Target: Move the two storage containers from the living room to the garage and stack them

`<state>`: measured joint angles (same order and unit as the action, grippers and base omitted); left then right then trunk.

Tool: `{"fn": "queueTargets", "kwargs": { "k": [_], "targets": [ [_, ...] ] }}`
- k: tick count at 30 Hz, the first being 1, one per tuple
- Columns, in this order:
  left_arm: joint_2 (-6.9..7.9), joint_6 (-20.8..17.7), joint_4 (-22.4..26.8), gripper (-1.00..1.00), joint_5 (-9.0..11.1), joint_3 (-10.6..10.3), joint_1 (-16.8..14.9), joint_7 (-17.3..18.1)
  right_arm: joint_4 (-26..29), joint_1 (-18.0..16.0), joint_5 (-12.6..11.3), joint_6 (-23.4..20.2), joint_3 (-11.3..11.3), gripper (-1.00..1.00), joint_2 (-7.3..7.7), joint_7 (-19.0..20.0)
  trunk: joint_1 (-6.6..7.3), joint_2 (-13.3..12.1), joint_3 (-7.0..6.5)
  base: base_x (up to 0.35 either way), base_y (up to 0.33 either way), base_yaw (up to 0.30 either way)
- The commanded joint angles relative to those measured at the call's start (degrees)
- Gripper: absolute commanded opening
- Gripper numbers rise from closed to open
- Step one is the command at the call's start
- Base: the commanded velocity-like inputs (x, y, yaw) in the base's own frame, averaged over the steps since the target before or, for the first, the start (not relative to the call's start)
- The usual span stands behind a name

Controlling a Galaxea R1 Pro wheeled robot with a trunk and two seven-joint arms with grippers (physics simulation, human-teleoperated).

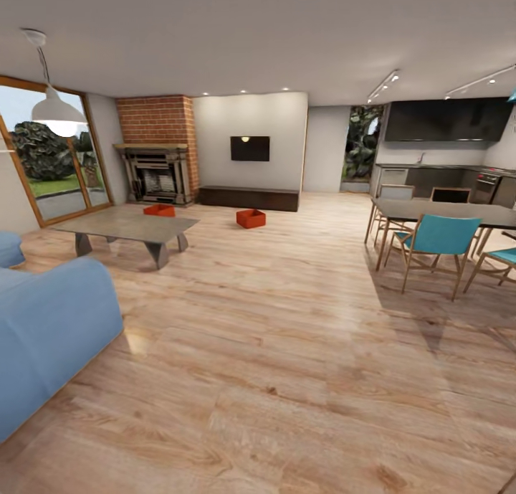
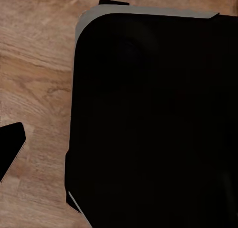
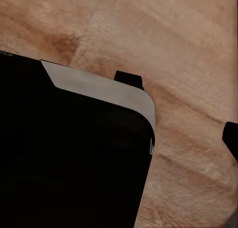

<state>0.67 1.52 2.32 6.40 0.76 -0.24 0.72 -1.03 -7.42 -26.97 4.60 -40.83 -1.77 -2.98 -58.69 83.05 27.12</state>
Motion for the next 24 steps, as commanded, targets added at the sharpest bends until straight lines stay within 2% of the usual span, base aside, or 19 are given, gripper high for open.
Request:
{"fn": "queueTargets", "kwargs": {
  "k": [1,7,24],
  "targets": [
    [0.01,0.2,0.0,1.0,0.5,0.0,0.0,0.1,-0.1,0.0,-0.5,0.2,-0.5,1.0,-0.09,-0.1,-0.03,0.0,0.06,0.322,0.0,-0.156],
    [0.02,0.2,0.0,1.0,0.5,0.0,0.0,0.1,-0.1,0.0,-0.5,0.2,-0.5,1.0,-0.08,-0.1,-0.03,0.0,0.06,0.322,0.0,-0.103],
    [0.04,0.2,0.0,1.0,0.5,0.0,0.0,0.1,-0.1,0.0,-0.5,0.2,-0.5,1.0,-0.07,-0.1,-0.03,0.0,0.06,0.322,0.0,-0.004]
  ]
}}
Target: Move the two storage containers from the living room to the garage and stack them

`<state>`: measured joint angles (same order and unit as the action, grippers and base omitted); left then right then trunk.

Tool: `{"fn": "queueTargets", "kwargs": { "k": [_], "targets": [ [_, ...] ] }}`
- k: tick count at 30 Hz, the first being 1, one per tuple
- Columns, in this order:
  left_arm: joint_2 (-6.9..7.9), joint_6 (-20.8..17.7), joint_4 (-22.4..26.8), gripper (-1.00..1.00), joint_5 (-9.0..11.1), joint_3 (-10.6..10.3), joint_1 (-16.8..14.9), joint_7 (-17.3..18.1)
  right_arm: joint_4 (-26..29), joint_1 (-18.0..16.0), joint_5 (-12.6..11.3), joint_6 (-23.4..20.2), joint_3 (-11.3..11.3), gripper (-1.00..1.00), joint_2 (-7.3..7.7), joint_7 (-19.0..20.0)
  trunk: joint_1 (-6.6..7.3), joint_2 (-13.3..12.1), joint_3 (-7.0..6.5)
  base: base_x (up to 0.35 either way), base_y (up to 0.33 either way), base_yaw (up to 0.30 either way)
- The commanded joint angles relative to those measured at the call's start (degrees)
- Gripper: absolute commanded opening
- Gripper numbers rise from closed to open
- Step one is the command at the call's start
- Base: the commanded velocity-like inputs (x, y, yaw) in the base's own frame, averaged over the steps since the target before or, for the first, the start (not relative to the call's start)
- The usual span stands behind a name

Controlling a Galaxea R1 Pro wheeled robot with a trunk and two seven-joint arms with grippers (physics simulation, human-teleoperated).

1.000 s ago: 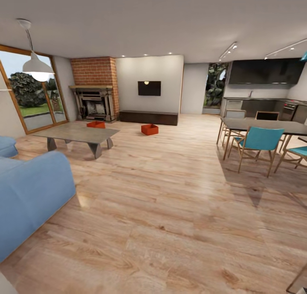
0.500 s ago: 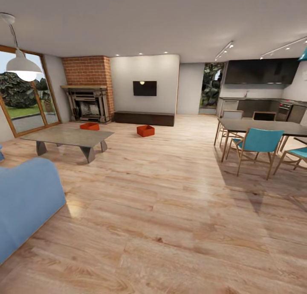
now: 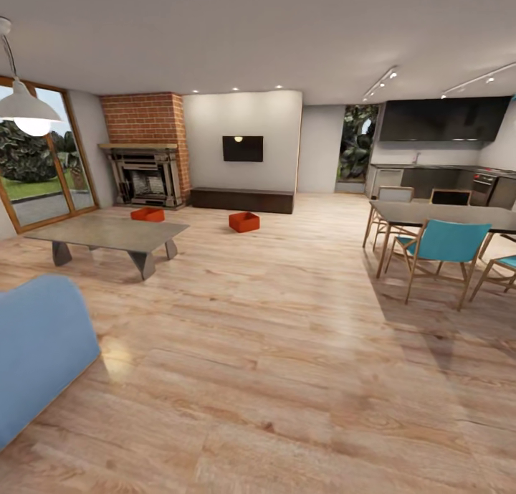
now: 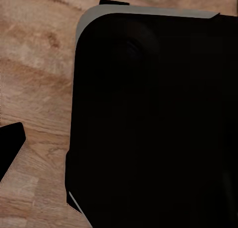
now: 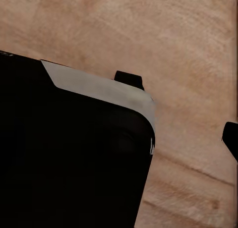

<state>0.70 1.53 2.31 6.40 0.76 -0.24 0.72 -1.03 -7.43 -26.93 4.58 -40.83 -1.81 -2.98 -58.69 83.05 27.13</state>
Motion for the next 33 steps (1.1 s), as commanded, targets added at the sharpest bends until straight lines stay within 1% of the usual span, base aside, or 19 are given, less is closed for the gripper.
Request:
{"fn": "queueTargets", "kwargs": {
  "k": [1,33],
  "targets": [
    [0.0,0.1,0.0,1.0,0.5,0.0,0.0,0.1,-0.1,0.0,-0.5,0.2,-0.5,1.0,-0.04,-0.1,-0.03,0.0,0.06,0.322,0.0,0.0],
    [0.0,0.1,0.0,1.0,0.6,0.0,0.0,0.1,-0.1,0.0,-0.5,0.2,-0.5,1.0,0.05,-0.1,-0.03,0.0,0.06,0.322,0.0,0.0]
  ]
}}
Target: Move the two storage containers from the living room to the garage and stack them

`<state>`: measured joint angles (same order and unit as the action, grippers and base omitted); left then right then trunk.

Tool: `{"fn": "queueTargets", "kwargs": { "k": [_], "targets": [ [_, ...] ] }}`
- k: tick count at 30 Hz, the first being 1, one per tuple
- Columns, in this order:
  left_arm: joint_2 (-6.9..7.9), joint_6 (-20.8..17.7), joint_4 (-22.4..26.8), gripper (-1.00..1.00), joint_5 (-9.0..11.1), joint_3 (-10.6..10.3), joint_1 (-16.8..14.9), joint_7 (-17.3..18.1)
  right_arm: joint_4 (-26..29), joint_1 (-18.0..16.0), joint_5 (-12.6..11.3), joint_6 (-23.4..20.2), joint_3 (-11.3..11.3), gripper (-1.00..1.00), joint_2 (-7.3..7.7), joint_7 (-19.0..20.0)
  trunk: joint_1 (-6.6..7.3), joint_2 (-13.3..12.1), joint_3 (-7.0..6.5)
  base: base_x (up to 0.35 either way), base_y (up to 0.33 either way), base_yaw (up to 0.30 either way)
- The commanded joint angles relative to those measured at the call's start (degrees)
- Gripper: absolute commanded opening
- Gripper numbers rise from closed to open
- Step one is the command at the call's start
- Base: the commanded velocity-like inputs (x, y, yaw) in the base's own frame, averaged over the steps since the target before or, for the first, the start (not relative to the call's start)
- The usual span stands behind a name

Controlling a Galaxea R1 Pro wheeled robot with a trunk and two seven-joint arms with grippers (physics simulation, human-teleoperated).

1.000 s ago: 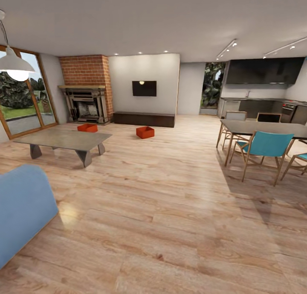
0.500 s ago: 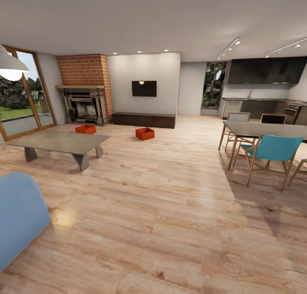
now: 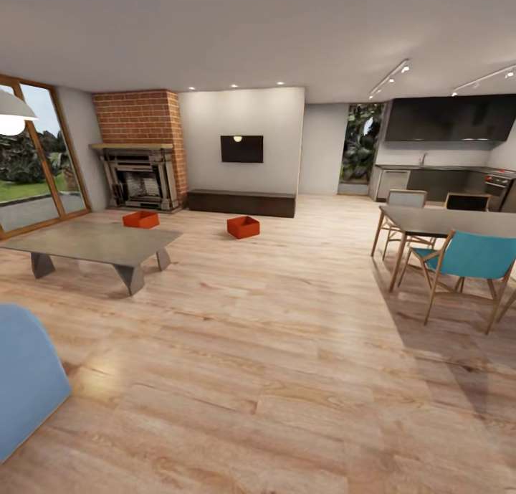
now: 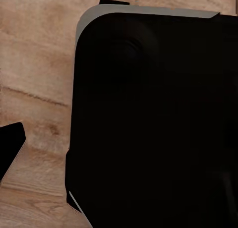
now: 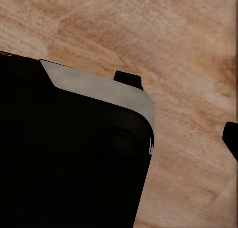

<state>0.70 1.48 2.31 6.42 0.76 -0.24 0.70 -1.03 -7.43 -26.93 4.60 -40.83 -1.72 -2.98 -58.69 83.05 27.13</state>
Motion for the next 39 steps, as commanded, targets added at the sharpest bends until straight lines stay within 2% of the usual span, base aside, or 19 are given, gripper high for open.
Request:
{"fn": "queueTargets", "kwargs": {
  "k": [1,33,39],
  "targets": [
    [0.0,0.1,0.0,1.0,0.5,0.0,0.0,0.1,-0.1,0.0,-0.5,0.2,-0.5,1.0,-0.04,-0.1,-0.03,0.0,0.06,0.322,0.0,0.0],
    [0.0,0.1,0.0,1.0,0.5,0.0,0.0,0.0,-0.1,0.0,-0.6,0.2,-0.5,1.0,0.03,-0.1,-0.03,0.0,0.06,0.323,0.0,0.0],
    [0.0,0.1,0.0,1.0,0.5,0.0,0.0,0.1,-0.1,0.0,-0.6,0.2,-0.5,1.0,-0.08,-0.1,-0.03,0.0,0.06,0.323,0.0,-0.148]
  ]
}}
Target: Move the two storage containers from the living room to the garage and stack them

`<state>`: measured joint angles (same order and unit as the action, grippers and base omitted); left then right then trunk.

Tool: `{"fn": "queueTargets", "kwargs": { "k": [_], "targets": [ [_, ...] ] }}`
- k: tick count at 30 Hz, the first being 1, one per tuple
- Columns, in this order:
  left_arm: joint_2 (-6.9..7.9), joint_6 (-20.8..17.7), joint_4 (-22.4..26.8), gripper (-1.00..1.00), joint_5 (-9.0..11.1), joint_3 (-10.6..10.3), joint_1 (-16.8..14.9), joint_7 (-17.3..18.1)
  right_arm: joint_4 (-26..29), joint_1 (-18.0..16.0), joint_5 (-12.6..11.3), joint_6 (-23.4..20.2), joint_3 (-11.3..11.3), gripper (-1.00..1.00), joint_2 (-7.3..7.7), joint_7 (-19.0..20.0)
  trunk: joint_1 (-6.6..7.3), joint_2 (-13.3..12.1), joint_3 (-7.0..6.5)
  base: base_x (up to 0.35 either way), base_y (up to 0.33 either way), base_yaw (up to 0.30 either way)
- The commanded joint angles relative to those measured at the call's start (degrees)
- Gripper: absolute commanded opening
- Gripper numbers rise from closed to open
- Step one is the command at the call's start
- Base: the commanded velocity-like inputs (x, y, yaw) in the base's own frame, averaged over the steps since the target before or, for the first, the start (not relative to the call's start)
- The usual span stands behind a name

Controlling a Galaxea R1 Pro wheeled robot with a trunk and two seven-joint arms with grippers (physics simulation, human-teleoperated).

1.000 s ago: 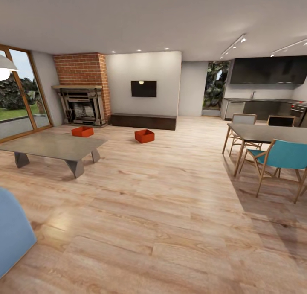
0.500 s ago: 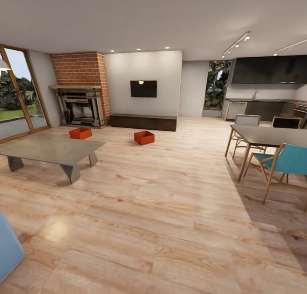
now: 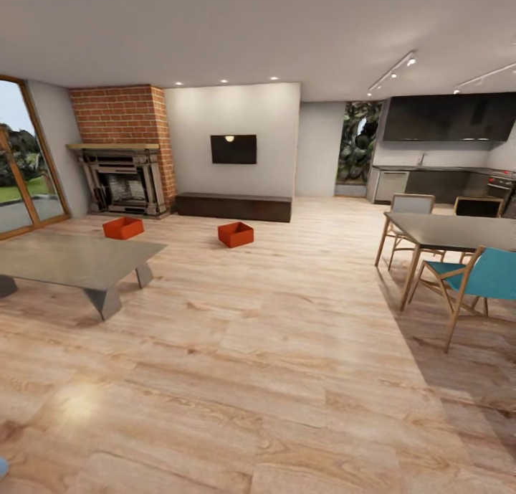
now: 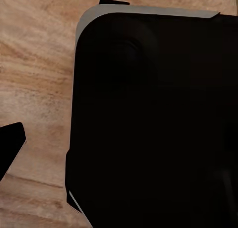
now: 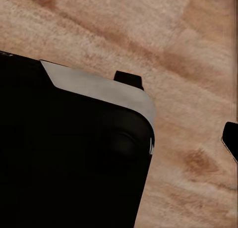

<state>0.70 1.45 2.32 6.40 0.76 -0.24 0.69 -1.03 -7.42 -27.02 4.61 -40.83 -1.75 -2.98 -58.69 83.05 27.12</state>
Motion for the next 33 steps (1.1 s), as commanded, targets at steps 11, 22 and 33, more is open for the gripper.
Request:
{"fn": "queueTargets", "kwargs": {
  "k": [11,22,33],
  "targets": [
    [0.0,0.2,0.0,1.0,0.5,0.0,0.0,0.1,-0.1,0.0,-0.4,0.2,-0.5,1.0,-0.02,-0.1,-0.03,0.0,0.06,0.323,0.0,-0.025],
    [0.0,0.2,0.0,1.0,0.6,0.0,0.0,0.0,-0.1,0.0,-0.4,0.2,-0.5,1.0,0.05,-0.1,-0.03,0.0,0.06,0.322,0.0,0.0],
    [0.0,0.2,0.0,1.0,0.6,0.0,0.0,0.0,-0.1,0.0,-0.4,0.2,-0.5,1.0,0.08,-0.1,-0.03,0.0,0.06,0.323,0.0,0.0]
  ]
}}
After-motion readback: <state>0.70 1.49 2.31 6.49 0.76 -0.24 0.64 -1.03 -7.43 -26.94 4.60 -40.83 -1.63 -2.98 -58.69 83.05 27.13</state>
